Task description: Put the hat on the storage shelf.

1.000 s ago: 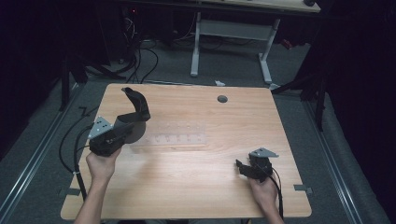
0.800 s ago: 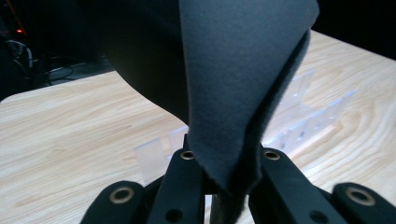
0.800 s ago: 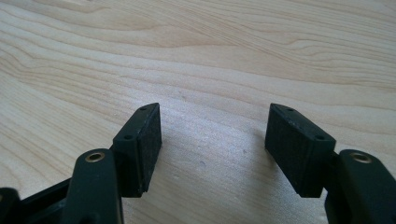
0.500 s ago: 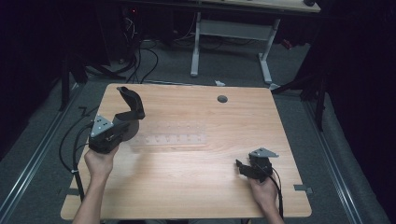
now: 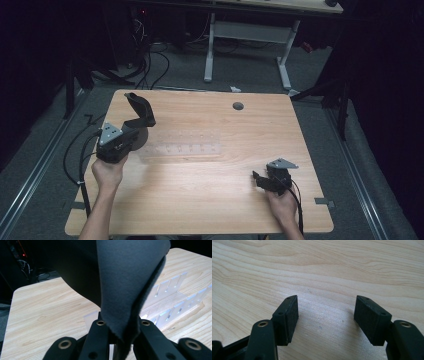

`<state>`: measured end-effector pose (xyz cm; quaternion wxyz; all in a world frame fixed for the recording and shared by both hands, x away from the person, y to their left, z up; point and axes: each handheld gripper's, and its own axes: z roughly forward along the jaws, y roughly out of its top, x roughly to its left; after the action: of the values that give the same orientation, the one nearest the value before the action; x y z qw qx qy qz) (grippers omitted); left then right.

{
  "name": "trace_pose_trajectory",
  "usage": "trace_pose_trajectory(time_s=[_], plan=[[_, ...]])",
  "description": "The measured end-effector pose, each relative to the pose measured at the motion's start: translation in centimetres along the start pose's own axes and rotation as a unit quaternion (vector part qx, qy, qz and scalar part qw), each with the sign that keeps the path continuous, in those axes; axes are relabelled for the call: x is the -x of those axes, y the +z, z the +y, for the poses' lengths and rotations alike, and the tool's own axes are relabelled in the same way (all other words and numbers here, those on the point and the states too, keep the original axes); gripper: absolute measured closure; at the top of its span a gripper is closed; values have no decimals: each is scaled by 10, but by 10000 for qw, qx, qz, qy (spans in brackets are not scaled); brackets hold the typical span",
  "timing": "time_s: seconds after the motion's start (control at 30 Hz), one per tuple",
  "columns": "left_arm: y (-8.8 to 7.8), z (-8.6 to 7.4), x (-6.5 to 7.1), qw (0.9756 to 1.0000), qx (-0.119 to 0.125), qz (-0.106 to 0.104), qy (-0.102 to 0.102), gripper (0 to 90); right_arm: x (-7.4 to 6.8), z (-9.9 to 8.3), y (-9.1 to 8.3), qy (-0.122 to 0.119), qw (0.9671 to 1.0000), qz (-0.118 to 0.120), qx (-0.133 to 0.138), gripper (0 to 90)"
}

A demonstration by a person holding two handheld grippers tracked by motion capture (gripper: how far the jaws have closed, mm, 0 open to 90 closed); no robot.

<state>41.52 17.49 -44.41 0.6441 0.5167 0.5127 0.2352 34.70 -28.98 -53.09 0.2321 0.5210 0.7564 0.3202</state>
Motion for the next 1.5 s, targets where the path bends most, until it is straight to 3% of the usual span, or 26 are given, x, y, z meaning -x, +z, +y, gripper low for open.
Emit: trace_pose_trajectory(time_s=[0.47, 0.73, 1.1, 1.3, 1.5], plan=[[3, 3, -2, 9996, -3, 130, -256, 859, 0, 0, 0, -5, 10000, -1, 2, 366], [10, 2, 4, 9996, -104, 164, -212, 857, 0, 0, 0, -4, 10000, -1, 2, 366], [16, -16, 1, 9992, -296, 236, -146, 856, 0, 0, 0, 2, 10000, 0, 2, 365], [14, -21, -4, 9991, -273, 180, -277, 851, 0, 0, 0, 5, 10000, -1, 0, 365], [12, -24, -2, 9992, -344, 167, -137, 847, 0, 0, 0, 5, 10000, -2, 0, 365]])
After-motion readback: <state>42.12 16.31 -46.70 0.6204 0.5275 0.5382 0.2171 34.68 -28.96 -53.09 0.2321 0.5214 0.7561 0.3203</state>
